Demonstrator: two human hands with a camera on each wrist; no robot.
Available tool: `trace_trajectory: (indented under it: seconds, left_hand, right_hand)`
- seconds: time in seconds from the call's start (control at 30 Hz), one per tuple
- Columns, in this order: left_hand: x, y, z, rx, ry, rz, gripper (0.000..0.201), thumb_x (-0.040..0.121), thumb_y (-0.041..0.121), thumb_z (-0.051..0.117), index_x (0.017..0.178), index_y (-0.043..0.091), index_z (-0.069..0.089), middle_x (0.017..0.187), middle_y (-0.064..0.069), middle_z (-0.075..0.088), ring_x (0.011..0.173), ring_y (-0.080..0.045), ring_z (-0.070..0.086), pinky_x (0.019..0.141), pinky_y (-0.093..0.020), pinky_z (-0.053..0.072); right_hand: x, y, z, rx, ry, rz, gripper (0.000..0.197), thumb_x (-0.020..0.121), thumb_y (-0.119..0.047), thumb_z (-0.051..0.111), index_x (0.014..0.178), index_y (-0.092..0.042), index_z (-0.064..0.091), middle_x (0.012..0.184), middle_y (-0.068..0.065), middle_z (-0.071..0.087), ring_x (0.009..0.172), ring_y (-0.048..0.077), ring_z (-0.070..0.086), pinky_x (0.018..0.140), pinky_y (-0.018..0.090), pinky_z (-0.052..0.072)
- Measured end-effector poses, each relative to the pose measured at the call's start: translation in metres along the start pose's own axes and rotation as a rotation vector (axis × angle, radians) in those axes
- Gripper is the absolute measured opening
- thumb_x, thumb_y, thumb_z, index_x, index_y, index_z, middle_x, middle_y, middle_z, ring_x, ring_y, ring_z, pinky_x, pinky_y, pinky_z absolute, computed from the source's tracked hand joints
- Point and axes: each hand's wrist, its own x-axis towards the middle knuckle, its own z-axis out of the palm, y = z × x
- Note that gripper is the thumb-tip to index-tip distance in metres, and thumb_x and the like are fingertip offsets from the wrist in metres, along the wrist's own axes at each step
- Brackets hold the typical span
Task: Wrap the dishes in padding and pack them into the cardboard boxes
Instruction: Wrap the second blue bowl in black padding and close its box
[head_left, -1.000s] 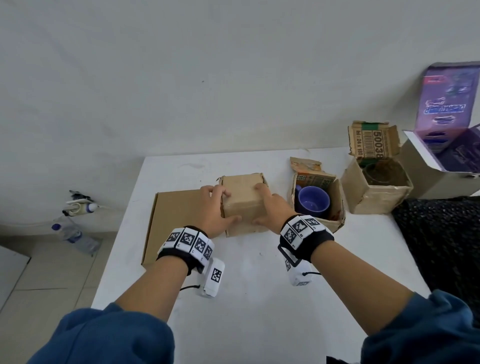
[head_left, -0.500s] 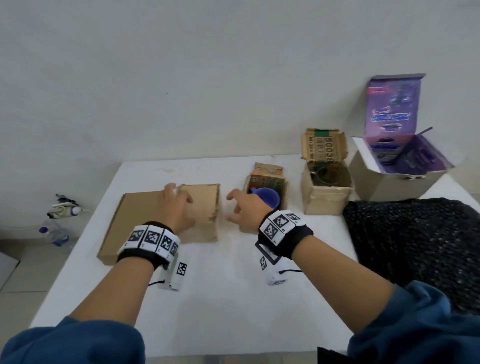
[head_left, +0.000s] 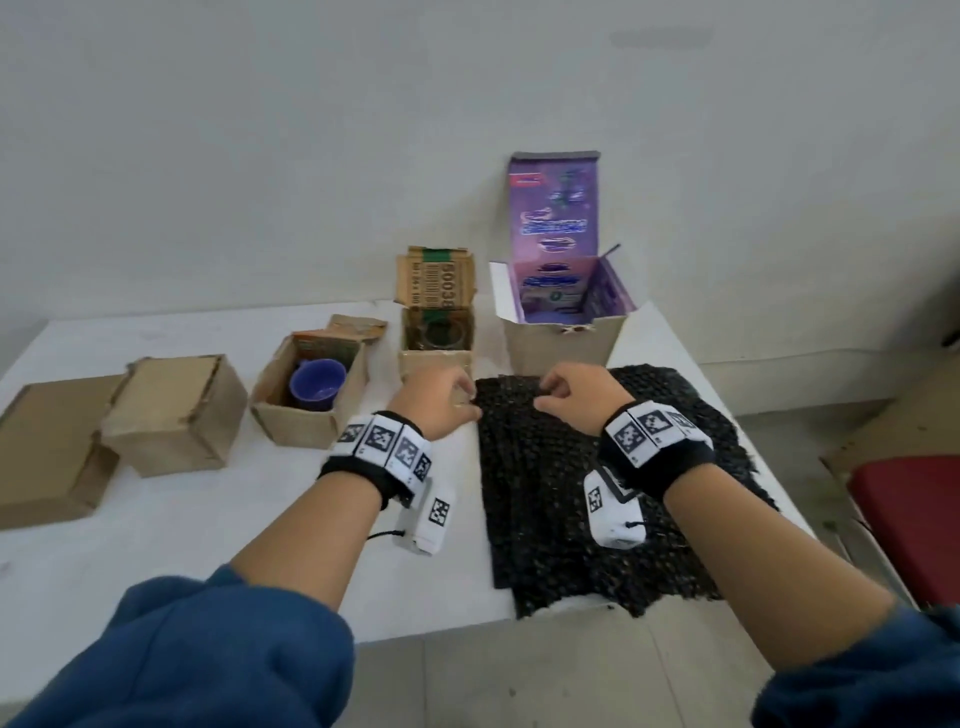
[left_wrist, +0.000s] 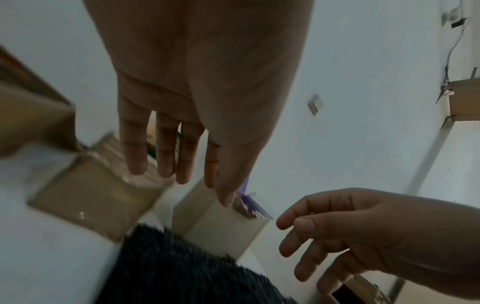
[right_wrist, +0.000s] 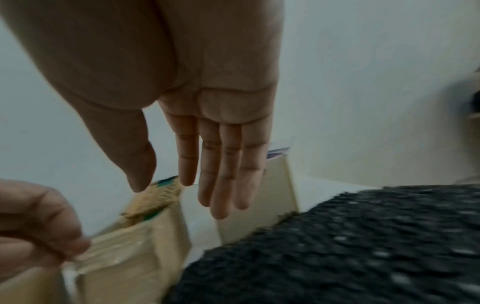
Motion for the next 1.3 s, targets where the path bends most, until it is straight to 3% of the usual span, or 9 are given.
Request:
trace_trajectory:
  seconds: [0.13, 0.27, 0.53, 0.67, 0.87, 1.0, 1.07, 1.2, 1.3]
  left_hand:
    - [0.011, 0.035, 0.064, -0.031, -0.159, -0.057, 0.04, 0.083, 0.04, 0.067, 0.115, 0.017, 0.057, 0.116, -0.006, 0.061, 0.103, -0.021, 0.059, 0.09, -0.036, 0.048]
    - [0.013, 0.048, 0.112, -0.04, -0.149, -0.191, 0.057, 0.08, 0.051, 0.065, 0.126, 0.021, 0.048, 0.124, -0.007, 0.051, 0.108, -0.023, 0.056, 0.092, -0.034, 0.046]
    - [0.019, 0.055, 0.139, -0.114, -0.097, -0.359, 0.061, 0.078, 0.053, 0.067, 0.122, 0.013, 0.054, 0.121, -0.005, 0.06, 0.111, -0.023, 0.056, 0.092, -0.032, 0.043]
    - [0.021, 0.057, 0.134, -0.156, -0.05, -0.301, 0.032, 0.082, 0.042, 0.066, 0.09, 0.013, 0.059, 0.09, -0.004, 0.061, 0.085, -0.021, 0.056, 0.08, -0.033, 0.044]
    - [0.024, 0.073, 0.111, -0.478, -0.052, -0.087, 0.025, 0.089, 0.034, 0.061, 0.085, 0.01, 0.054, 0.082, -0.003, 0.055, 0.078, -0.016, 0.052, 0.076, -0.031, 0.039]
    - [0.027, 0.083, 0.086, -0.748, -0.049, -0.028, 0.019, 0.092, 0.031, 0.058, 0.102, 0.015, 0.055, 0.109, -0.01, 0.063, 0.104, -0.023, 0.059, 0.099, -0.042, 0.045]
    - [0.026, 0.086, 0.075, -0.928, -0.035, -0.048, 0.011, 0.093, 0.025, 0.057, 0.103, 0.021, 0.056, 0.115, -0.01, 0.064, 0.11, -0.026, 0.06, 0.101, -0.048, 0.044]
    - [0.019, 0.083, 0.054, -1.018, 0.055, -0.078, 0.008, 0.094, 0.024, 0.056, 0.101, 0.022, 0.057, 0.11, -0.006, 0.066, 0.108, -0.024, 0.062, 0.101, -0.049, 0.045]
    - [0.014, 0.071, 0.04, -0.844, 0.231, -0.124, 0.029, 0.089, 0.036, 0.061, 0.108, 0.016, 0.054, 0.112, -0.006, 0.063, 0.106, -0.021, 0.06, 0.099, -0.047, 0.046]
  right_hand:
    - [-0.012, 0.077, 0.004, -0.079, -0.011, 0.222, 0.037, 0.084, -0.039, 0.065, 0.108, -0.012, 0.061, 0.113, 0.012, 0.063, 0.111, 0.029, 0.055, 0.093, 0.034, 0.044]
    - [-0.025, 0.12, 0.022, -0.164, 0.016, 0.401, 0.07, 0.076, -0.064, 0.062, 0.129, -0.021, 0.047, 0.136, 0.015, 0.039, 0.129, 0.038, 0.033, 0.1, 0.048, 0.039]
    - [-0.03, 0.142, 0.055, -0.222, 0.134, 0.371, 0.068, 0.074, -0.064, 0.064, 0.13, -0.028, 0.05, 0.133, 0.012, 0.034, 0.123, 0.033, 0.034, 0.1, 0.047, 0.041]
    - [-0.031, 0.142, 0.054, -0.224, 0.148, 0.346, 0.065, 0.077, -0.063, 0.06, 0.131, -0.027, 0.05, 0.129, 0.011, 0.037, 0.121, 0.032, 0.036, 0.1, 0.045, 0.038]
    - [-0.03, 0.124, 0.033, -0.051, 0.2, 0.285, 0.083, 0.076, -0.075, 0.047, 0.141, -0.025, 0.036, 0.142, 0.013, 0.038, 0.131, 0.036, 0.033, 0.105, 0.049, 0.031]
    - [-0.022, 0.112, 0.016, 0.243, 0.088, 0.227, 0.118, 0.056, -0.087, 0.05, 0.149, -0.023, 0.012, 0.149, 0.009, 0.037, 0.134, 0.03, 0.039, 0.111, 0.048, 0.031]
    - [-0.019, 0.104, 0.008, 0.529, 0.043, 0.167, 0.11, 0.066, -0.07, 0.064, 0.148, -0.018, 0.013, 0.143, 0.01, 0.045, 0.129, 0.023, 0.046, 0.109, 0.038, 0.035]
    - [-0.014, 0.075, -0.004, 0.756, 0.065, 0.006, 0.056, 0.083, -0.028, 0.07, 0.131, -0.014, 0.043, 0.124, 0.008, 0.06, 0.109, 0.015, 0.058, 0.09, 0.021, 0.047]
    - [-0.005, 0.05, -0.005, 0.742, 0.149, -0.102, 0.042, 0.085, -0.018, 0.068, 0.12, -0.021, 0.046, 0.123, 0.005, 0.06, 0.116, 0.019, 0.056, 0.101, 0.034, 0.044]
